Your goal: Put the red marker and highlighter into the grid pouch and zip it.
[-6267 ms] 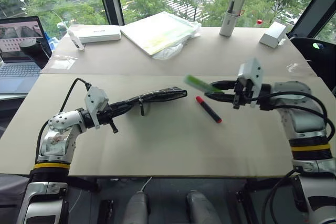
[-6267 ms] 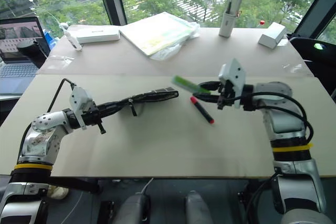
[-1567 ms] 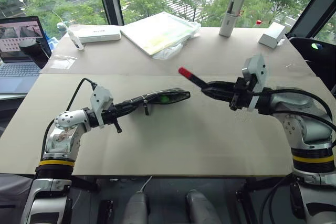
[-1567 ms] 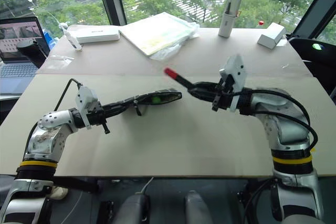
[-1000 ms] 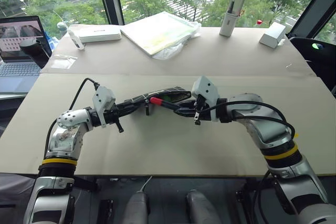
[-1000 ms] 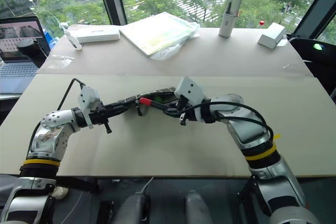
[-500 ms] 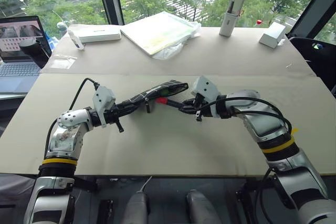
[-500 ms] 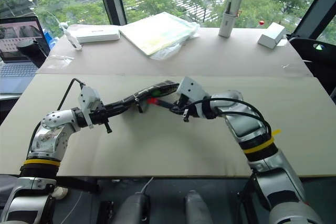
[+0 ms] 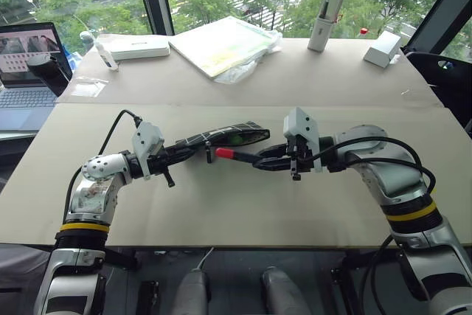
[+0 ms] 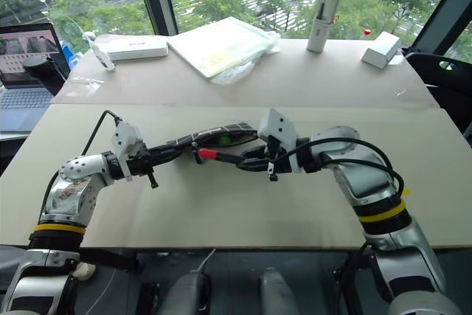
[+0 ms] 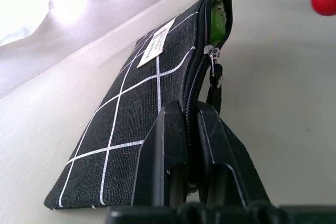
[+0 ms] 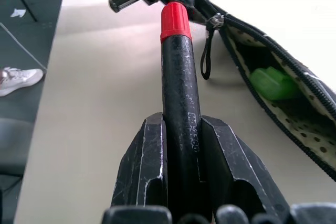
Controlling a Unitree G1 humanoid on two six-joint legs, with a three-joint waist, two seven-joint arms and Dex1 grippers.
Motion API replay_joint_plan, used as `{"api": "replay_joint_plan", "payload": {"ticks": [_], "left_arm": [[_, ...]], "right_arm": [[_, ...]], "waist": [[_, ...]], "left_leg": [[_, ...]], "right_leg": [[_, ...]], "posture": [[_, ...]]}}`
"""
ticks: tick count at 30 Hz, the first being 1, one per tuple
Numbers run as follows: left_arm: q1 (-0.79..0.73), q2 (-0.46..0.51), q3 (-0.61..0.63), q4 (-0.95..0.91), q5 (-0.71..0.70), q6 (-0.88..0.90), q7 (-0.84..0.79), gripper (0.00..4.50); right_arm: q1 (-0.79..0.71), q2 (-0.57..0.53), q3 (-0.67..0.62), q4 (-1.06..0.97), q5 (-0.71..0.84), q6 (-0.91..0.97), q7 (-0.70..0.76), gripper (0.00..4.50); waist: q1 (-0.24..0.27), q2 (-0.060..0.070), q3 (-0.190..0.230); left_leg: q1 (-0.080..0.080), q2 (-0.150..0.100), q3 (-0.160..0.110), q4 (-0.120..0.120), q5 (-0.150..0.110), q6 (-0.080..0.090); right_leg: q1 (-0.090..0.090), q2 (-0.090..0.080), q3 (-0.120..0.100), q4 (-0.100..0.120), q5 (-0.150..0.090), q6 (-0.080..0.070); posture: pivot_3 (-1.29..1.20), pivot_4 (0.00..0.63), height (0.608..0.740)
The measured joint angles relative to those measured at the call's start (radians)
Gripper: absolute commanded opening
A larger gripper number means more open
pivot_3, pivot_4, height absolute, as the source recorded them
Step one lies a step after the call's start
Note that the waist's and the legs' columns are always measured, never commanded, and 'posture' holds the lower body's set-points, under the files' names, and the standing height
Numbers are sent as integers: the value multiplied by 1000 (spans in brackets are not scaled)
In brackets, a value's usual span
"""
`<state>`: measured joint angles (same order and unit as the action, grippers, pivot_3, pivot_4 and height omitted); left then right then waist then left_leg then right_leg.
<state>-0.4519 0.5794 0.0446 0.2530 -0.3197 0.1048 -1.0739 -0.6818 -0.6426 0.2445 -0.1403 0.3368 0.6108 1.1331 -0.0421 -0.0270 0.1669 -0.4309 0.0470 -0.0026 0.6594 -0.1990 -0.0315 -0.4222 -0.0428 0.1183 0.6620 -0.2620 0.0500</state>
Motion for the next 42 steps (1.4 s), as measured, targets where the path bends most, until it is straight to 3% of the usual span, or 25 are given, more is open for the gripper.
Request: {"api": "replay_joint_plan", "payload": {"ticks": [14, 34, 42], "left_arm": [[1, -2, -5, -4, 3, 1, -5, 0], [20, -5, -11, -43, 3, 6, 3, 0], [20, -13, -22, -43, 3, 6, 1, 0]], "right_arm": [[-67, 71, 30, 171, -105, -32, -74, 560], [-147, 69, 64, 373, -296, -165, -94, 560], [-202, 152, 165, 375, -400, -212, -114, 560]], "waist": [[1, 0, 0], [-1, 0, 0], [-3, 0, 0]], "left_leg": [[0, 0, 0, 0, 0, 0], [0, 0, 0, 0, 0, 0], [0, 0, 0, 0, 0, 0]], "right_leg": [[0, 0, 0, 0, 0, 0], [-1, 0, 0, 0, 0, 0], [-1, 0, 0, 1, 0, 0]], "posture": [[0, 150, 731], [0, 150, 731], [0, 150, 731]]}}
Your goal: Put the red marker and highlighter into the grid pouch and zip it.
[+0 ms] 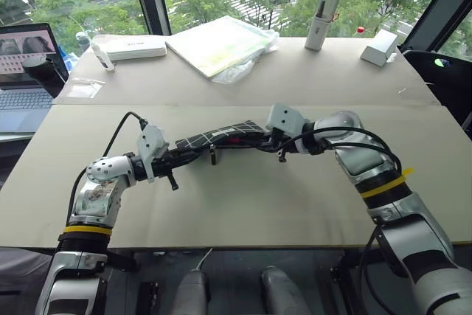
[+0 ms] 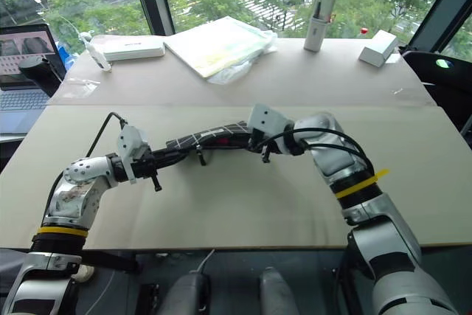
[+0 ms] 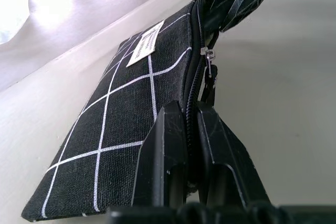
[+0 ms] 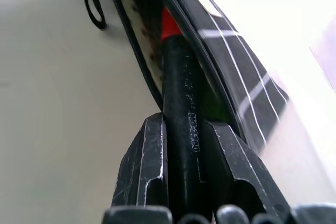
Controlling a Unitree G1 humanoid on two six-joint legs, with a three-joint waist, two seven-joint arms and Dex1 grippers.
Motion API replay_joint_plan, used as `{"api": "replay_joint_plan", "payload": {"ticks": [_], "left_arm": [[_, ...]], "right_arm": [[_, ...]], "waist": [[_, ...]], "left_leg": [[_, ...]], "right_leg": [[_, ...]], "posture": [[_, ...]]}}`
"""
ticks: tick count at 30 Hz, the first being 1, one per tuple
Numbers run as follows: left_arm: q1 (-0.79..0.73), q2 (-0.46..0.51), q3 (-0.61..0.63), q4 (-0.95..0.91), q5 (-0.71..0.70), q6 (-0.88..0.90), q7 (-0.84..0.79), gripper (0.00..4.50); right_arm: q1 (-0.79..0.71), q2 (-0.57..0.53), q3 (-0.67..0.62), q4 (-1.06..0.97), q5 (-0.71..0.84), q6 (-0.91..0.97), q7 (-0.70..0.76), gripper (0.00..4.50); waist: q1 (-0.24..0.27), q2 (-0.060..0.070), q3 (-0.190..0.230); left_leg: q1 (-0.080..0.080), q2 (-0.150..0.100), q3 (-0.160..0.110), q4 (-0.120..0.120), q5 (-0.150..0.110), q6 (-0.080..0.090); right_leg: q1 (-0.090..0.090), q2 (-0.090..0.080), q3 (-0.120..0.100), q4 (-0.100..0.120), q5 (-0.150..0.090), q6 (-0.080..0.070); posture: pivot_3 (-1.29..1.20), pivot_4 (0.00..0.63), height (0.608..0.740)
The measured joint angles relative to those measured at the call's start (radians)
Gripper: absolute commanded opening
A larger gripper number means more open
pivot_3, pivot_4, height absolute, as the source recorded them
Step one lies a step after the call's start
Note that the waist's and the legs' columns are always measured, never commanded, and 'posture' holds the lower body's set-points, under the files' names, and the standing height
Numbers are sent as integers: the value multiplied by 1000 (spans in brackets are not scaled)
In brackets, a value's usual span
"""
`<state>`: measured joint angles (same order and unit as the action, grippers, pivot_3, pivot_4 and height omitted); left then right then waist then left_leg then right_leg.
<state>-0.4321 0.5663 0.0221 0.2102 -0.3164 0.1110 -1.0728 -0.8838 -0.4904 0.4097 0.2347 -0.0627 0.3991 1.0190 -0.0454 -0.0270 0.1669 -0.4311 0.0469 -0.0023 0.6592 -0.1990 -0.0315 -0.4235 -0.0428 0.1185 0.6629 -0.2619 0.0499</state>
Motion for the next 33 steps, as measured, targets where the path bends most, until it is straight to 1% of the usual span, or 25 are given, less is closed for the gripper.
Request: {"api": "replay_joint_plan", "payload": {"ticks": [5, 7, 10, 12, 13, 14, 18, 21, 25, 27, 29, 31, 32, 33], "left_arm": [[0, 0, 0, 2, 0, 0, 0, 0], [0, 0, 1, 3, 0, 0, -1, 0], [-1, -2, 0, 2, 0, -1, -2, 0], [-1, -1, 1, 3, 0, -1, -2, 0], [-1, -1, 1, 3, 0, -1, -2, 0], [-1, -2, 1, 3, 0, 0, -2, 0], [-1, -2, 1, 3, -1, 0, -2, 0], [-1, -2, 1, 2, -1, 0, -4, 0], [-1, -2, 1, 2, -4, 3, -5, 0], [-1, -2, 1, 2, -7, 5, -5, 0], [-1, -2, 2, 2, -9, 7, -5, 0], [-1, -2, 2, 2, -12, 9, -7, 0], [0, -2, 2, 3, -12, 10, -7, 0], [0, -1, 4, 3, -13, 11, -7, 0]], "right_arm": [[-40, 54, 24, 12, -54, -35, -35, 560], [-65, 99, 37, 36, -92, -84, -75, 560], [-72, 138, 48, 40, -105, -124, -94, 560], [-72, 146, 48, 47, -112, -150, -101, 1560], [-71, 148, 48, 49, -113, -159, -102, 1720], [-68, 151, 48, 49, -111, -174, -102, 1992], [-45, 153, 37, 58, -109, -186, -106, 3340], [-39, 138, 8, 63, -108, -192, -107, 4437], [-16, 92, -46, 61, -77, -203, -104, 4475], [3, 55, -105, 38, -19, -184, -64, 4475], [21, 23, -188, -18, 84, -136, -12, 4475], [58, -17, -285, -138, 230, -55, 57, 4475], [93, -37, -337, -217, 330, 12, 96, 4475], [117, -48, -366, -266, 391, 58, 122, 4475]], "waist": [[3, 0, 0], [1, 0, 0], [0, 0, 0], [3, 0, 0], [5, 0, 0], [5, 0, 0], [3, 0, 0], [2, 0, 0], [3, 0, 0], [4, 0, 0], [3, 0, 0], [4, 0, 0], [4, 0, 0], [3, 0, 0]], "left_leg": [[0, 0, 0, 0, 0, 0], [0, 0, 0, 0, 0, 0], [0, 0, 0, 0, 0, 0], [0, 0, 0, 0, 0, 0], [0, 0, 0, 0, 0, 0], [0, 0, 0, 0, 0, 0], [0, 0, 0, 0, 0, 0], [0, 0, 0, 0, 0, 0], [0, 0, 0, 0, 0, 0], [0, 0, 0, 0, 0, 0], [0, 0, 0, 0, 0, 0], [0, 0, 0, 0, 0, 0], [0, 0, -1, 0, 0, 0], [0, 0, -1, 0, 0, 0]], "right_leg": [[0, 0, 0, 0, 0, 0], [0, 0, 0, 0, 0, 0], [0, 0, 0, 0, 0, 0], [0, 0, -1, 0, 0, 0], [0, 0, -1, 0, 0, 0], [0, 0, 0, 0, 0, 0], [0, 0, 0, 0, 0, 0], [0, 0, 0, 0, 0, 0], [0, 0, 0, 0, 0, 0], [1, 0, 0, 0, 0, 0], [0, 0, 0, 0, 0, 0], [1, 0, -1, 0, 0, 0], [2, 0, -1, 0, 0, 0], [2, 0, -1, -1, 0, 0]], "posture": [[0, 150, 731], [0, 150, 731], [0, 150, 731], [0, 150, 731], [0, 150, 731], [0, 150, 731], [0, 150, 731], [0, 150, 731], [0, 150, 731], [0, 150, 731], [0, 150, 731], [0, 150, 731], [0, 150, 731], [0, 150, 731]]}}
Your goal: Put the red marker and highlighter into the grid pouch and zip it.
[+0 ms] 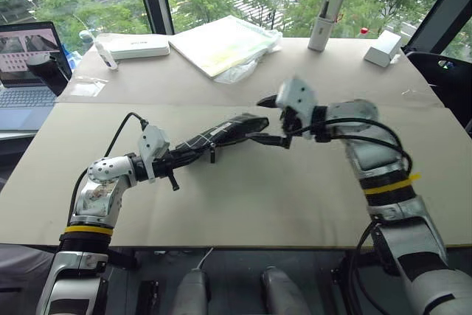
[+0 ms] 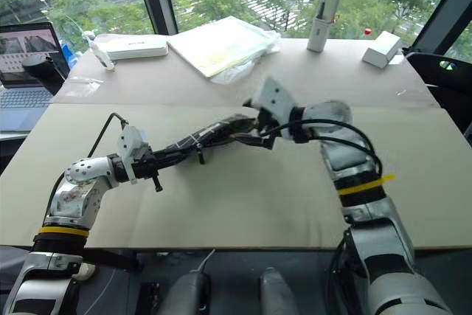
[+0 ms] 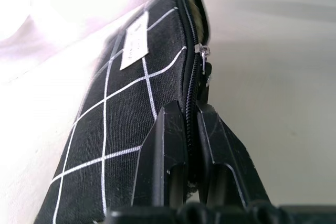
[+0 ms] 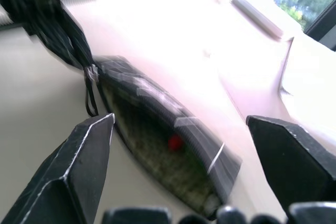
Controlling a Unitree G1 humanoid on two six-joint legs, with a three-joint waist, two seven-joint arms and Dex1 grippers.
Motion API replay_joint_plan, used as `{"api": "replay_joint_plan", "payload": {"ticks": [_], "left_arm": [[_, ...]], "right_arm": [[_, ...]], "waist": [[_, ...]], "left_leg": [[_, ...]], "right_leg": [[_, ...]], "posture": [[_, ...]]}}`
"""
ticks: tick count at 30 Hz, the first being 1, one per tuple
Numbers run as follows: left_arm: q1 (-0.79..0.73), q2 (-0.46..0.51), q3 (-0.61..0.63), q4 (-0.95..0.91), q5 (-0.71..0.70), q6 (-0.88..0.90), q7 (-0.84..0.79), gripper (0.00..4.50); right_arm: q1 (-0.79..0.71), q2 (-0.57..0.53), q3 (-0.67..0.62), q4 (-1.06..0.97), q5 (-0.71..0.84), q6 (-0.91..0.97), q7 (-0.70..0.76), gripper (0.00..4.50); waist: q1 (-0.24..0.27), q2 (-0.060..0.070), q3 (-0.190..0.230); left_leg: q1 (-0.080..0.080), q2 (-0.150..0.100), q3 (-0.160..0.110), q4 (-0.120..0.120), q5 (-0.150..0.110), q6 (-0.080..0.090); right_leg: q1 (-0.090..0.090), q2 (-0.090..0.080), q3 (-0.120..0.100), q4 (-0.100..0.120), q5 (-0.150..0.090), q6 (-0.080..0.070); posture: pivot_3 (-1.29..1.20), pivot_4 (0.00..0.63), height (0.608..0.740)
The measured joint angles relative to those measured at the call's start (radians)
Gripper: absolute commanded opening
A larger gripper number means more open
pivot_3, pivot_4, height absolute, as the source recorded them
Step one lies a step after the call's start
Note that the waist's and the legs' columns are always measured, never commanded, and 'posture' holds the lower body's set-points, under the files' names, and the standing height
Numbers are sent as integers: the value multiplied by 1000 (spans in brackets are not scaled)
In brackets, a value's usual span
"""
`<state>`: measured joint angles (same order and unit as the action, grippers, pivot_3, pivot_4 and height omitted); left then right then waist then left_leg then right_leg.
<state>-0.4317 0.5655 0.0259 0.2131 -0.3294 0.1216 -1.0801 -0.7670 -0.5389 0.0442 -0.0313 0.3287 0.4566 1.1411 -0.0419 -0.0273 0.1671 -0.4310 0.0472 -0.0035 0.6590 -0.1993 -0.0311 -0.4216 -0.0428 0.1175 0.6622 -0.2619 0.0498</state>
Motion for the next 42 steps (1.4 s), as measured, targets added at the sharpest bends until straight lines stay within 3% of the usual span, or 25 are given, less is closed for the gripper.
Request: {"api": "replay_joint_plan", "payload": {"ticks": [4, 8, 14, 18, 24, 27, 37, 38, 42], "left_arm": [[2, -5, -2, -1, -5, 1, 2, 0], [16, -18, -2, -1, -4, -8, 14, 0], [17, -44, -18, -3, -4, -9, 19, 0], [15, -46, -21, -2, -4, -10, 18, 0], [12, -53, -24, -2, -3, -10, 22, 0], [10, -59, -26, -4, -3, -9, 31, 0], [-4, -60, -26, -21, -3, 18, 52, 0], [-6, -60, -26, -21, -3, 19, 52, 0], [-16, -59, -26, -21, -3, 22, 52, 0]], "right_arm": [[194, -34, -19, -163, 164, 188, 23, 4475], [375, -10, 124, -174, 119, 275, -70, 4475], [262, 213, 178, -49, -4, 271, -351, 4475], [191, 313, 194, 24, -31, 270, -411, 4475], [127, 378, 214, 76, -32, 264, -422, 4475], [110, 387, 214, 81, -32, 264, -422, 3754], [111, 350, 212, 128, -51, 224, -417, 297], [112, 342, 212, 126, -50, 224, -410, 63], [121, 306, 203, 108, -47, 224, -391, 63]], "waist": [[-1, -1, -1], [-2, -1, -1], [-8, -1, -1], [1, -1, -1], [-1, -1, -1], [-2, -1, -1], [-3, -1, -1], [-3, -1, -1], [-1, -2, -1]], "left_leg": [[2, 0, 0, 0, 0, 0], [0, 0, 1, 1, 0, 0], [1, 0, 1, 1, 0, 0], [0, 0, 1, 1, 0, 0], [0, 0, 1, 1, 0, 0], [0, 0, 0, 1, 0, 0], [0, 0, 0, 1, 0, 0], [0, 0, 0, 1, 0, 0], [0, 0, 0, 1, 0, 0]], "right_leg": [[2, 0, 0, 0, 0, 0], [-1, 0, 1, 0, 0, 0], [-1, 1, 1, 1, 0, 0], [-1, 0, 1, 0, 0, 0], [-1, 0, 1, 1, 0, 0], [-1, 0, 0, 1, 0, 0], [-1, 0, 0, 1, 0, 0], [-1, 0, 0, 1, 0, 0], [-1, 0, 0, 0, 0, 0]], "posture": [[0, 150, 731], [0, 150, 731], [0, 150, 731], [0, 150, 731], [0, 150, 731], [0, 150, 731], [0, 150, 731], [0, 150, 731], [0, 150, 731]]}}
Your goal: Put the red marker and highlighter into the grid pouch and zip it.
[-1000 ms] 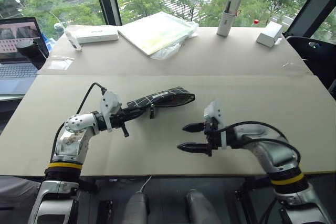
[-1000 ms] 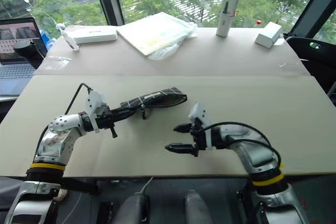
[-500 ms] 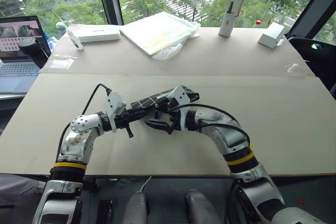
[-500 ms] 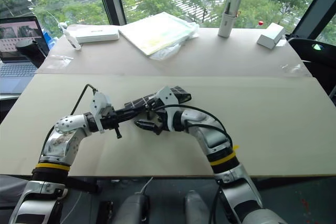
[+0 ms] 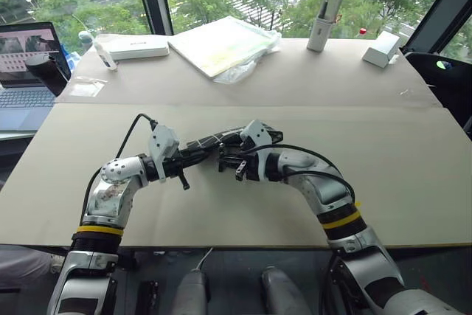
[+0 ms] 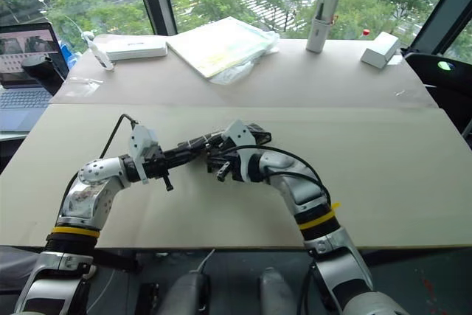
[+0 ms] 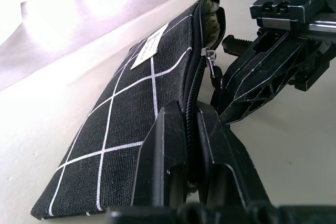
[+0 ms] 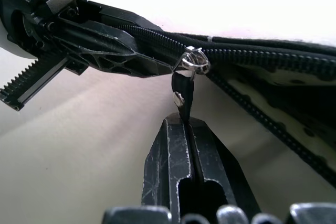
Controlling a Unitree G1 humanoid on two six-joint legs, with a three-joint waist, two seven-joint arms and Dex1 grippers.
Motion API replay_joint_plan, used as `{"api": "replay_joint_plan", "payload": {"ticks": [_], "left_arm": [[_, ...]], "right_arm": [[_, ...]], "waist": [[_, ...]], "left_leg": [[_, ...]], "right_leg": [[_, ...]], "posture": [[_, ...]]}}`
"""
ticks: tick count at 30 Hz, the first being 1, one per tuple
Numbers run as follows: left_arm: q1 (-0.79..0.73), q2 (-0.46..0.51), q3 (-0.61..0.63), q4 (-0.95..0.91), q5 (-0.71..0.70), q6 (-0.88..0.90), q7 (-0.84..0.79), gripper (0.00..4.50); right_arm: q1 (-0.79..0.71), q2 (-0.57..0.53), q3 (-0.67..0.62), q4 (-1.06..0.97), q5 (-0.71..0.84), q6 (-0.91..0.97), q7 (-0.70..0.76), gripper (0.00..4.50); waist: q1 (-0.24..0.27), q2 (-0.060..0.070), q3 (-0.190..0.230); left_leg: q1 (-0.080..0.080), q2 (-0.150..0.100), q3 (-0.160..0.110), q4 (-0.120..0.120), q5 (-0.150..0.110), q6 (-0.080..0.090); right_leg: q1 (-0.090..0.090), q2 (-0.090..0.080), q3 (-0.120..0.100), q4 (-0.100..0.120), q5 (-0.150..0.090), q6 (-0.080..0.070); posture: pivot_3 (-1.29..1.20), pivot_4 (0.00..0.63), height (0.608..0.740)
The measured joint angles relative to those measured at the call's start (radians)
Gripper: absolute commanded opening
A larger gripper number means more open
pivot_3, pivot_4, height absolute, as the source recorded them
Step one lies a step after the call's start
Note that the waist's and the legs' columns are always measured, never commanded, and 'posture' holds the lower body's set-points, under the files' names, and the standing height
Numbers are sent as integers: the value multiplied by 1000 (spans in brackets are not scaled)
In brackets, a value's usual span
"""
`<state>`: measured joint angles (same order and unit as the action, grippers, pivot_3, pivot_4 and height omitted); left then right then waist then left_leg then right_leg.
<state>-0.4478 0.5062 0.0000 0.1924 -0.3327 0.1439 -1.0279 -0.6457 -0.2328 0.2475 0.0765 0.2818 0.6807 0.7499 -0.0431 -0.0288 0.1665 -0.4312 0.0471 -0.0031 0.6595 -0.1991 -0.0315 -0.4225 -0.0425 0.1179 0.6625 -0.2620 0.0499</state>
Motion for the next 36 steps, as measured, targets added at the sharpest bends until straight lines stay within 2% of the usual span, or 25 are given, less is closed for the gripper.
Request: {"api": "replay_joint_plan", "payload": {"ticks": [6, 8, 12, 17, 21, 23, 25, 27, 31, 36], "left_arm": [[-9, -3, -15, 0, 1, 6, -4, 0], [-12, -4, -21, 1, 1, 6, -5, 0], [-12, 1, -21, 2, 1, 6, -8, 0], [-21, -5, -38, 1, 0, 5, -18, 0], [-21, 2, -27, 21, 0, 2, -21, 0], [-24, 4, -21, 30, 0, -2, -22, 0], [-28, -4, -23, 32, 0, -8, -26, 0], [-28, -4, -23, 36, 1, -11, -30, 0], [-25, -4, -24, 40, 7, -19, -44, 0], [-26, -6, -44, 73, 30, -89, -82, 0]], "right_arm": [[36, -90, -48, -20, 4, -2, -3, 63], [65, -194, -116, -12, 6, -15, 3, 63], [96, -332, -237, 53, 0, -48, 0, 63], [110, -338, -258, 79, 8, -93, 6, 63], [128, -328, -261, 85, 6, -113, -1, 1176], [151, -311, -260, 77, 25, -111, 32, 1957], [174, -289, -251, 49, 74, -94, 83, 2550], [180, -295, -255, 29, 108, -62, 114, 2550], [225, -396, -280, 20, 132, -45, 172, 2550], [328, -537, -441, 28, 158, -60, 218, 2550]], "waist": [[1, 0, 0], [9, -1, 0], [6, -1, 1], [-14, -1, 1], [-11, -1, 1], [-8, -1, 1], [-3, -1, 1], [0, -1, 1], [9, -1, 1], [12, -1, 1]], "left_leg": [[0, 0, 0, 0, 0, 0], [0, -1, 0, 0, 0, 0], [0, -1, 0, 0, 0, 0], [1, 0, 0, -2, 0, 0], [0, 0, 0, -1, 0, 0], [0, 0, 0, -1, 0, 0], [0, 0, 0, -1, 0, 0], [0, 0, 0, -1, 0, 0], [0, -1, 0, 0, 0, 0], [0, -1, 0, 0, 0, 0]], "right_leg": [[0, 0, 0, 0, 0, 0], [1, -1, 0, -1, 0, 0], [1, -1, 1, -2, 0, 0], [0, 1, 2, -2, 0, 0], [1, 0, 2, -2, 0, 0], [1, 0, 1, -2, 0, 0], [1, 0, 2, -2, 0, 0], [1, 0, 2, -2, 0, 0], [2, -1, 1, -3, 0, 0], [2, 0, 2, -4, 0, 0]], "posture": [[0, 150, 731], [0, 150, 731], [0, 150, 731], [0, 150, 731], [0, 150, 731], [0, 150, 731], [0, 150, 731], [0, 150, 731], [0, 150, 731], [0, 150, 731]]}}
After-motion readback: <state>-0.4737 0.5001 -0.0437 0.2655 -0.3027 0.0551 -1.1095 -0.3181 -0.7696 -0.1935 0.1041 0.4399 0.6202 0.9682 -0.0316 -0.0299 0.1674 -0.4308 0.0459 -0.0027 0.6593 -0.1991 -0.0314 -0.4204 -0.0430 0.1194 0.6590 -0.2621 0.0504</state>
